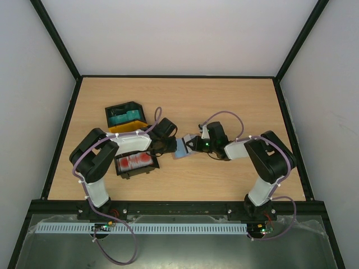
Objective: Put the credit cards into the card holder
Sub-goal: Insert the credit card into the card holder.
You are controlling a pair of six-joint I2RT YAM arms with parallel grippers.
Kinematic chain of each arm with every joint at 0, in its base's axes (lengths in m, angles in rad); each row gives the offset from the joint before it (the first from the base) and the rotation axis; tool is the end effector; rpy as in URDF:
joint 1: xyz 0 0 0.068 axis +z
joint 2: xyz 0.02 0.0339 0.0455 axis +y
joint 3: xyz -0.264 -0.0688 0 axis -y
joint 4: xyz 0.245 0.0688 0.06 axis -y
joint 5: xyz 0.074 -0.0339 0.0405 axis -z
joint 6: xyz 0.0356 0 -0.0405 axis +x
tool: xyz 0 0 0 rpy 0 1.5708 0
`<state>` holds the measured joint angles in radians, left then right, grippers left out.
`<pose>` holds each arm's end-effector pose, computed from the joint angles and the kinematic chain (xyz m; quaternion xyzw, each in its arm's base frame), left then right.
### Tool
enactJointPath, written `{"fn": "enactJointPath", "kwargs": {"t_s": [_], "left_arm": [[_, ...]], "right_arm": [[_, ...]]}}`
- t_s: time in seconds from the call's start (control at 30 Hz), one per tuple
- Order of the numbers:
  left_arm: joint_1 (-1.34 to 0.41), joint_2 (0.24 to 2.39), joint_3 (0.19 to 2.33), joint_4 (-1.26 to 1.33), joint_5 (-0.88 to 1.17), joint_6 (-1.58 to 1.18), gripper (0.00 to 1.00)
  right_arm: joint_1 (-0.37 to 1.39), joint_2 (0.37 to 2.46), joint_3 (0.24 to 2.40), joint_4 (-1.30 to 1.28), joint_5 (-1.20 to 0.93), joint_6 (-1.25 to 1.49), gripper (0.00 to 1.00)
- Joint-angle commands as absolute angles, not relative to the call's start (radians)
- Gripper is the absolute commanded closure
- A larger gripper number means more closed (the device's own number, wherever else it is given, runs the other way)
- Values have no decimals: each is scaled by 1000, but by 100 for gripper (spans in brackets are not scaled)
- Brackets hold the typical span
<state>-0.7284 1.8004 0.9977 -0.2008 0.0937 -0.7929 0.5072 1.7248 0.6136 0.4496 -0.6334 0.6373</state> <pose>0.2607 -0.2370 0.1437 -0.0178 0.9589 -0.2253 0.1715 0.2555 0.1661 0.1183 -0.0810 0.8608 0.4612 0.1993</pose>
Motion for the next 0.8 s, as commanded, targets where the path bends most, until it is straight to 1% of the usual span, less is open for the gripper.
{"fn": "enactJointPath", "kwargs": {"t_s": [0.0,0.13,0.3,0.43,0.67,0.77], "left_arm": [[-733,1858,964,-220,91,-803,73],[-733,1860,960,-212,91,-815,73],[-733,1854,955,-207,88,-833,73],[-733,1847,953,-201,83,-842,73],[-733,1848,948,-185,89,-839,73],[-733,1845,942,-179,92,-838,73]], "right_arm": [[517,1775,582,445,-685,700,98],[517,1792,574,461,-680,719,97],[517,1758,570,395,-600,713,94],[517,1736,570,342,-569,715,93],[516,1810,594,359,-677,727,95],[518,1817,592,372,-687,742,95]]}}
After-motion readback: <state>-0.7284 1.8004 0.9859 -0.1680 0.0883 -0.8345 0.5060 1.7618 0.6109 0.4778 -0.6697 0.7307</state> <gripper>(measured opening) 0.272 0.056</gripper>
